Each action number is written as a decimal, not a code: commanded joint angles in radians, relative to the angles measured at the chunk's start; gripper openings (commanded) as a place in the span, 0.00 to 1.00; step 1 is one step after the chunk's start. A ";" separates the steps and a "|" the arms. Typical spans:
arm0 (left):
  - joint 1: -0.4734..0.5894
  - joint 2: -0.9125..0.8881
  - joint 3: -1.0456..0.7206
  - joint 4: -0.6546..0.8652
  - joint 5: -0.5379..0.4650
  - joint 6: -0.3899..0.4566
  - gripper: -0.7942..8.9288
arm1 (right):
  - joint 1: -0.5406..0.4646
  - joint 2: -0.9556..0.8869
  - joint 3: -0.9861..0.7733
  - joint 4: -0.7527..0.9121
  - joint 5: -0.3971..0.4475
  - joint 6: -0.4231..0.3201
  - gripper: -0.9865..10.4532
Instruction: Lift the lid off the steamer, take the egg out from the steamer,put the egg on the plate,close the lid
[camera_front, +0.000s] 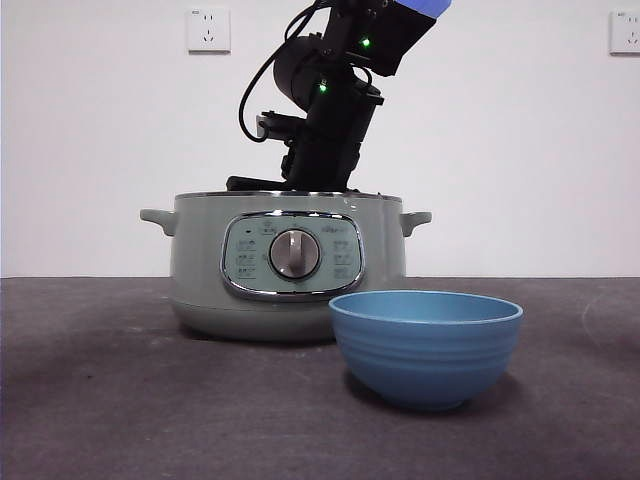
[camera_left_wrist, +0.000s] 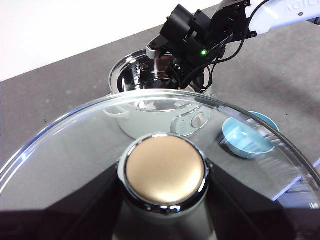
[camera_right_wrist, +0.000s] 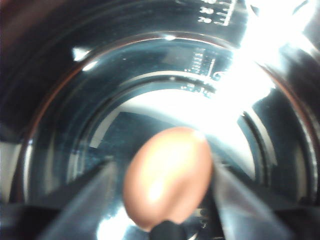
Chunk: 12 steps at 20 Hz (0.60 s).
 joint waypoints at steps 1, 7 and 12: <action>-0.003 -0.010 0.008 0.043 0.002 0.002 0.07 | -0.002 0.022 -0.005 -0.001 0.002 0.003 0.27; -0.003 -0.010 0.008 0.043 0.002 0.002 0.07 | -0.002 0.011 -0.004 0.047 -0.003 0.002 0.08; -0.003 -0.010 0.008 0.053 0.002 0.001 0.07 | -0.002 -0.175 -0.004 -0.005 0.002 -0.029 0.08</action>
